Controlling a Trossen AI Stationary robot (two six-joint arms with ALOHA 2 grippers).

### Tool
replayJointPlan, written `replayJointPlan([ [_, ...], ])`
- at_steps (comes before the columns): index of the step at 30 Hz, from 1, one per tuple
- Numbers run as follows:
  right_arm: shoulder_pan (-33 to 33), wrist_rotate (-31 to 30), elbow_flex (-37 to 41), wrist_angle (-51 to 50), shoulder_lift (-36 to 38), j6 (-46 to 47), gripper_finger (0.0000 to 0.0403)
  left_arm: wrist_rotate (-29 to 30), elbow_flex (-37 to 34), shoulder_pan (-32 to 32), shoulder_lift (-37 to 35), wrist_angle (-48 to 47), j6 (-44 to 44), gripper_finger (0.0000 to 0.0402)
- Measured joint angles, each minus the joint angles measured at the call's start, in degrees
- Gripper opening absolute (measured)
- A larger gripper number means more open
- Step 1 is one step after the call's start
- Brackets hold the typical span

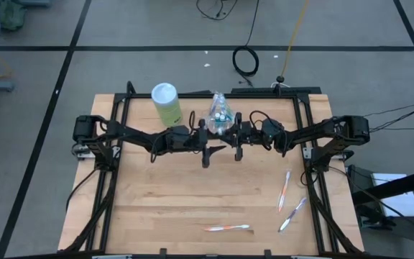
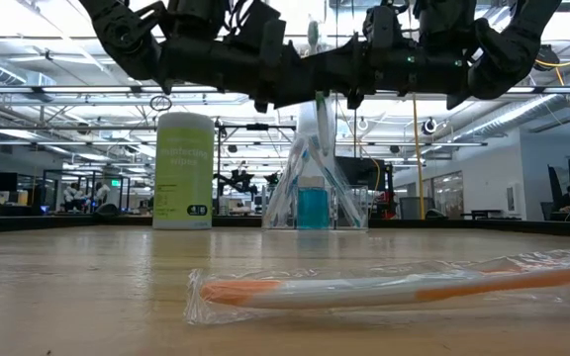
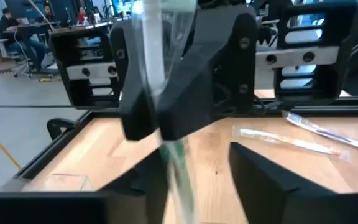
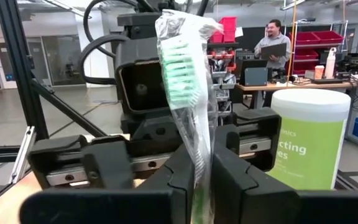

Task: Pick & Place toothbrushing station
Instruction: Put the green toothbrush into the transparent organizer

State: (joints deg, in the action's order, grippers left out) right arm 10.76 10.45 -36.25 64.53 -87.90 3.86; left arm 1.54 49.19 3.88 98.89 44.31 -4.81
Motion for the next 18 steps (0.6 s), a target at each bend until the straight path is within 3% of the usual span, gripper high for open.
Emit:
replayJointPlan([
  [9,0.00,0.02,0.04,-0.26,0.00,0.90,0.0033,0.00,0.00,1.31,-0.04,-0.84,0.87,0.0019],
  [18,0.02,0.09,0.11,-1.89,0.00,1.44,0.0077,0.10,0.00,1.31,-0.05,-0.87,1.56,0.0039],
])
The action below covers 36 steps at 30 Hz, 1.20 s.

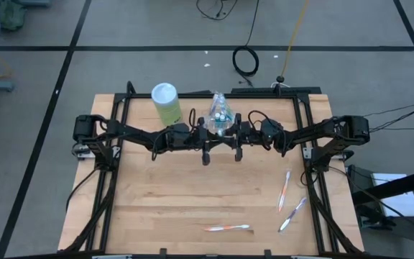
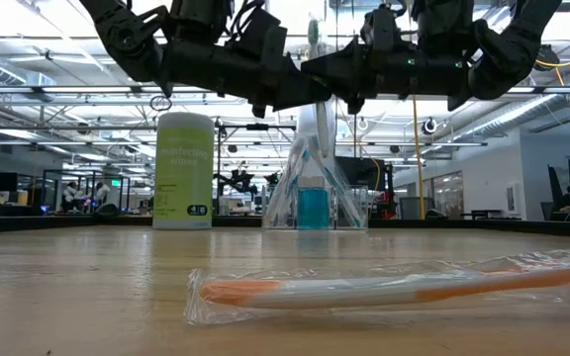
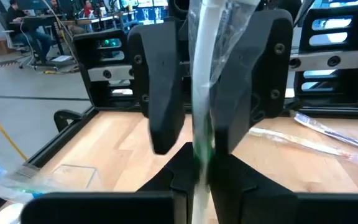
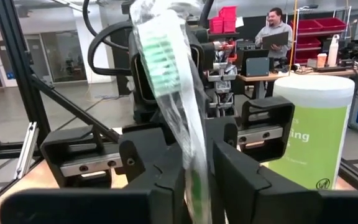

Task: Pick & Place toothbrushing station
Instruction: Put the green toothbrush into the transparent organizer

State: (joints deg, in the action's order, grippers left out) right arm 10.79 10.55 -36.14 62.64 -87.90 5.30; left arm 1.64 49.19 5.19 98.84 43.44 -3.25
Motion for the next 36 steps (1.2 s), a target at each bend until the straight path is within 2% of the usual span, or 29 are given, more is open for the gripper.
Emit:
replayJointPlan([
  [6,0.00,-0.04,0.00,-1.03,0.31,-0.67,0.0114,3.45,0.00,0.04,-0.02,0.00,0.73,0.0011],
  [11,0.00,0.00,0.00,-2.84,0.42,-2.24,0.0136,4.43,0.00,0.00,-1.15,-1.35,0.60,0.0022],
  [14,0.00,-0.02,0.00,-3.97,0.40,-2.70,0.0144,5.25,0.00,0.04,-2.84,-5.25,-0.57,0.0028],
  [20,0.00,-1.87,-0.03,-6.36,1.49,-4.71,0.0150,8.22,-0.04,0.03,-7.48,-12.41,-0.62,0.0009],
  [23,0.12,-4.67,0.00,-8.45,2.06,-4.61,0.0150,11.22,-0.04,-0.08,-8.85,-14.41,0.69,0.0013],
  [26,0.13,-8.26,0.05,-11.40,2.22,-5.32,0.0149,16.35,-0.03,-0.47,-10.15,-16.49,0.74,0.0025],
  [30,0.11,-13.52,0.05,-13.92,2.99,-6.02,0.0151,23.15,0.00,-0.81,-9.94,-17.70,0.43,0.0021],
  [36,0.23,-13.76,0.05,-15.95,2.91,-6.01,0.0149,30.37,0.00,0.50,-9.96,-17.63,4.78,0.0016],
])
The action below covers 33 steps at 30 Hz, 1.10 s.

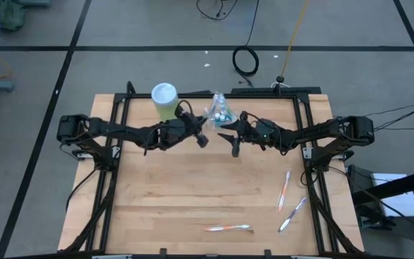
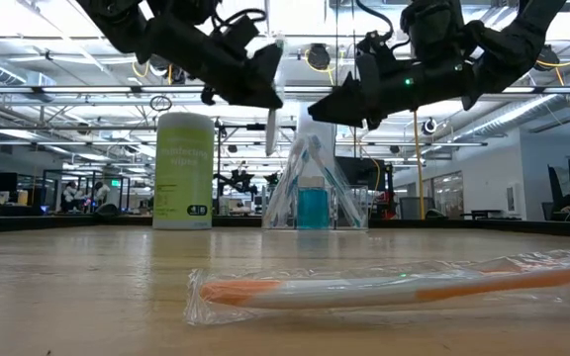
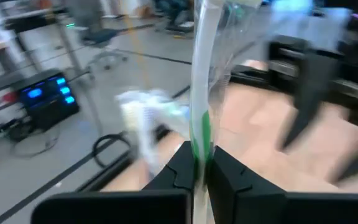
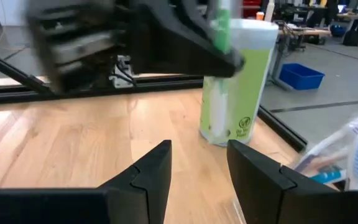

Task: Pick & Place toothbrushing station
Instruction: Put the green toothbrush into the transparent organizer

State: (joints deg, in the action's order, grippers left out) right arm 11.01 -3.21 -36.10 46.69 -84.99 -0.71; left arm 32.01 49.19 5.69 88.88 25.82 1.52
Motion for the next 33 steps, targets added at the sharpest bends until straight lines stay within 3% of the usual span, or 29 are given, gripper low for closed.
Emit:
replayJointPlan([
  [5,0.00,0.03,0.00,-0.09,0.00,0.00,0.0150,2.54,0.00,1.70,0.00,0.36,4.23,0.0032],
  [14,0.01,0.03,0.00,-0.88,0.00,0.02,0.0147,2.54,0.00,2.21,1.19,2.93,6.57,0.0016],
  [26,3.47,0.05,-0.02,-14.64,0.00,7.25,0.0146,2.56,0.00,6.50,10.56,11.83,7.41,0.0034],
  [33,5.74,0.25,-0.04,-20.97,0.02,11.52,0.0146,-3.65,0.00,8.21,10.93,11.77,9.58,0.0034],
])
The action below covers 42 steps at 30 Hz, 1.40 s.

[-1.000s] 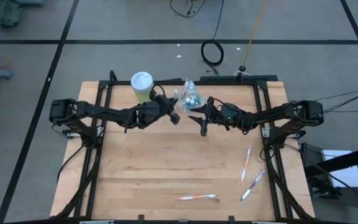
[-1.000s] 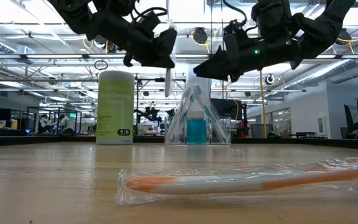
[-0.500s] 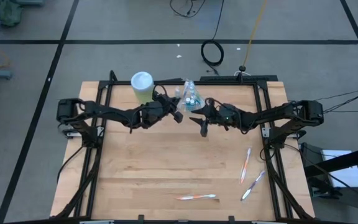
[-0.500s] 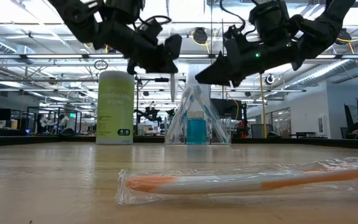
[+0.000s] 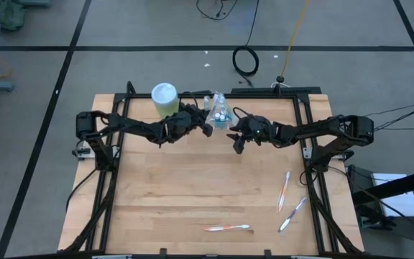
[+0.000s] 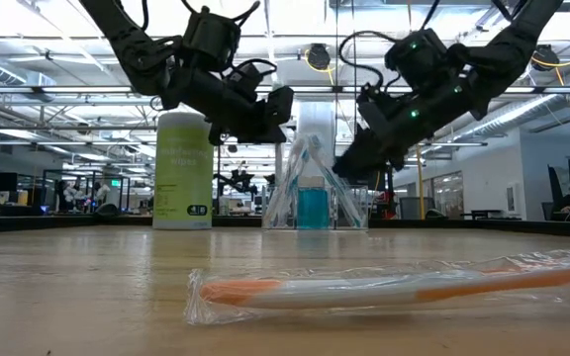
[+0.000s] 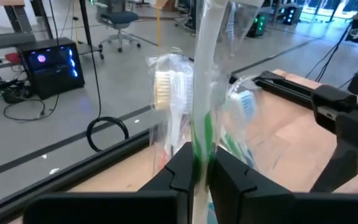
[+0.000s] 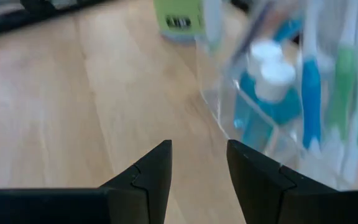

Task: Pick & Place toothbrushing station
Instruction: Put the green toothbrush into the transparent organizer

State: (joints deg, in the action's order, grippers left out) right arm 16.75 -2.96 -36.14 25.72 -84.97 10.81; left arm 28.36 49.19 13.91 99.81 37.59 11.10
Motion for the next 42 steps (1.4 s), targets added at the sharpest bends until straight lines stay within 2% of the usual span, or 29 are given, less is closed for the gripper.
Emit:
replayJointPlan([
  [9,0.83,0.02,0.00,-10.73,0.00,0.96,0.0149,0.17,0.00,-0.07,0.00,-2.85,-0.27,0.0035],
  [22,0.81,0.06,0.00,-11.44,0.00,0.96,0.0149,0.02,0.00,1.84,0.11,-7.28,-1.92,0.0035],
  [24,0.81,0.06,0.00,-11.45,0.00,0.97,0.0149,-1.03,0.00,2.23,0.11,-7.85,-1.96,0.0035],
  [30,0.81,0.06,0.00,-11.42,0.00,0.96,0.0152,-9.76,0.00,3.49,0.11,-7.55,-3.08,0.0035],
  [38,0.81,0.06,0.00,-11.42,0.00,0.96,0.0153,-9.90,0.00,4.07,0.09,-13.38,-3.44,0.0037],
  [42,0.81,0.06,0.00,-10.79,0.00,0.98,0.0153,-10.29,0.00,4.07,0.09,-13.86,-3.38,0.0053],
])
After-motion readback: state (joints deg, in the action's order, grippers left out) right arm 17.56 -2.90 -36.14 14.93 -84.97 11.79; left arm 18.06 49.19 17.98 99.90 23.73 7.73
